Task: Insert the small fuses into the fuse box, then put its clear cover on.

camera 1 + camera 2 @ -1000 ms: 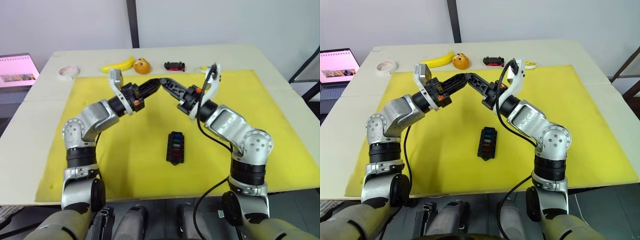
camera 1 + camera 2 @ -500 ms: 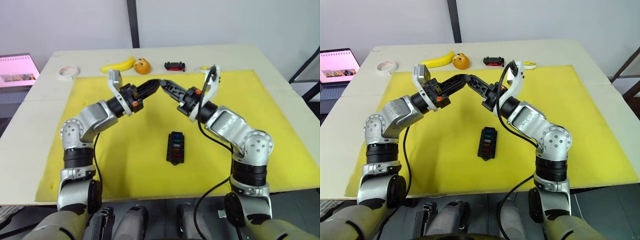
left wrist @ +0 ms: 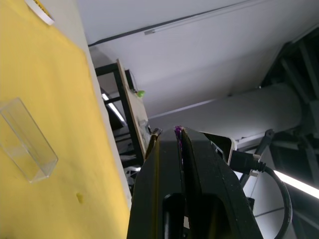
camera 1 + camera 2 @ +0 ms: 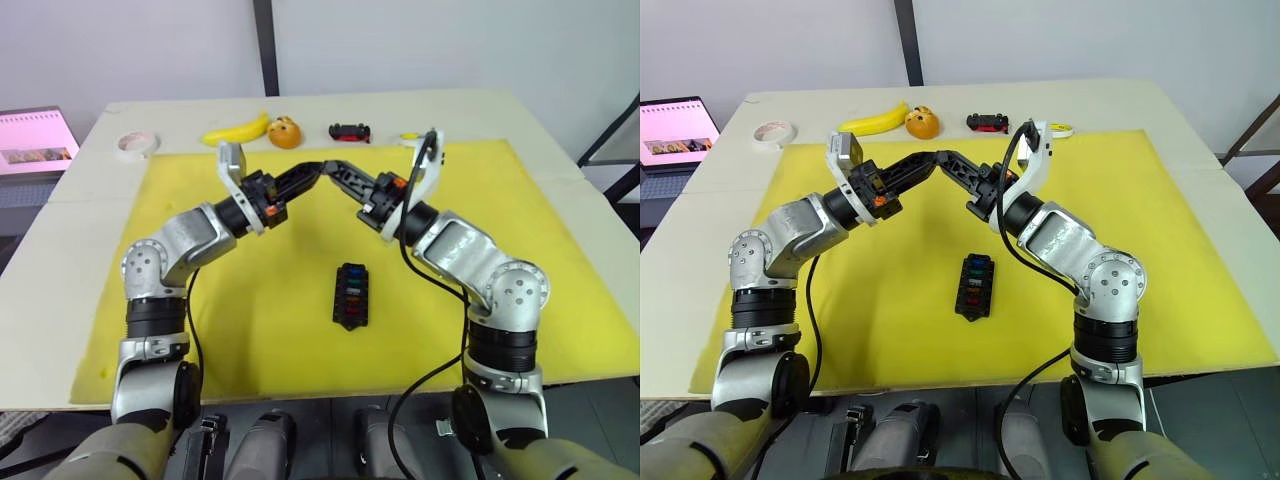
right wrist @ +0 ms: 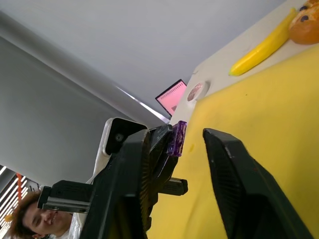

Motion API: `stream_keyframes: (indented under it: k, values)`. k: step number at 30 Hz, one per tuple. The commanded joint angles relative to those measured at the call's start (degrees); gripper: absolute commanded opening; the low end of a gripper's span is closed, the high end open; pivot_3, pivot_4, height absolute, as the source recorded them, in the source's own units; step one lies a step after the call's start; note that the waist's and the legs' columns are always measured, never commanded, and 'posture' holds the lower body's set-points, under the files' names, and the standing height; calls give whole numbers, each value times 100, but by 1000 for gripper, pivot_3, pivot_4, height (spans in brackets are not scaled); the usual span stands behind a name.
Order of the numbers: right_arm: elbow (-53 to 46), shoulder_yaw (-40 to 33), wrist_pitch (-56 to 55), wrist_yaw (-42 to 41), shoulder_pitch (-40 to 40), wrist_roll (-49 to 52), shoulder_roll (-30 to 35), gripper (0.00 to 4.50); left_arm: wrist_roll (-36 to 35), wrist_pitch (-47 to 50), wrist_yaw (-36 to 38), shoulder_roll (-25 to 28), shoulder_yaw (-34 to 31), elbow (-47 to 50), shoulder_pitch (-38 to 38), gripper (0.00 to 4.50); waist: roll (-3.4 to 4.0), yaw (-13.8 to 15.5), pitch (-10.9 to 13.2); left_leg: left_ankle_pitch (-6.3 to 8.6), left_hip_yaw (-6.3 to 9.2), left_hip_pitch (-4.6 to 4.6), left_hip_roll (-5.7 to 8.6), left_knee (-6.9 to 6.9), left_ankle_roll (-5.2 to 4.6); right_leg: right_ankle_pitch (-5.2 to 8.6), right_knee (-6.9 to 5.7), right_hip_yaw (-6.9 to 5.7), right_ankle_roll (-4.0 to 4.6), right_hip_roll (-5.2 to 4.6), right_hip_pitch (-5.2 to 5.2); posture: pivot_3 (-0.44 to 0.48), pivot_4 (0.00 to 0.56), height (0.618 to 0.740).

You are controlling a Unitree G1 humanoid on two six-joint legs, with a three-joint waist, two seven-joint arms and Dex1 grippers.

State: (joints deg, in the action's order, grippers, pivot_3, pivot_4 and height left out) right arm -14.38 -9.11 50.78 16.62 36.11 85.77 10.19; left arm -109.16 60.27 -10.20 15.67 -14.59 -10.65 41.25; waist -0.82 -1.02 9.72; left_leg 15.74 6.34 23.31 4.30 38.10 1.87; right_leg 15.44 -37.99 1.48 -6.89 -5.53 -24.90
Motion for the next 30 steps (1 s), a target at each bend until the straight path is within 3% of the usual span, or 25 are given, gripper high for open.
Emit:
stream_keyframes:
  k: [1,10,13,15,25,28,29,30]
  values:
    - [-184,25,-74,-25,84,101,27,1863,-7,-51,105,74,-13,83,39,0,0,0,0,0,0,0,0,0,0,0,0,0,0,0,0,0,150,740]
    - [-169,62,-89,-75,95,53,65,1863,14,-54,126,67,2,83,58,0,0,4,0,0,0,0,0,0,0,0,0,0,0,0,0,0,150,740]
    - [-178,56,-100,-75,98,75,68,1055,-1,-64,107,58,12,117,50,0,0,2,0,0,0,0,0,0,0,0,1,0,0,0,0,0,150,740]
    - [-175,55,-103,-91,109,89,67,107,9,-67,113,56,14,109,55,0,0,3,0,0,0,0,0,0,0,0,1,0,0,0,0,0,150,740]
    - [-155,35,-151,-35,168,298,70,42,137,-43,194,117,64,69,14,0,0,2,0,0,0,1,0,0,0,0,1,0,0,0,0,0,150,740]
    - [-146,-19,-167,26,208,474,102,0,293,96,424,296,57,91,-23,993,0,-2,0,0,0,0,0,0,0,0,1,0,0,0,0,0,150,740]
    - [-145,-35,-170,44,219,537,123,0,384,174,554,390,64,116,-30,1519,0,-6,0,0,0,0,0,0,0,0,1,0,0,0,0,0,150,740]
    - [-166,-71,-137,58,225,661,216,0,722,387,999,685,137,262,-66,1923,1,-11,1,0,0,1,-1,-2,0,0,1,0,0,2,-1,0,150,740]
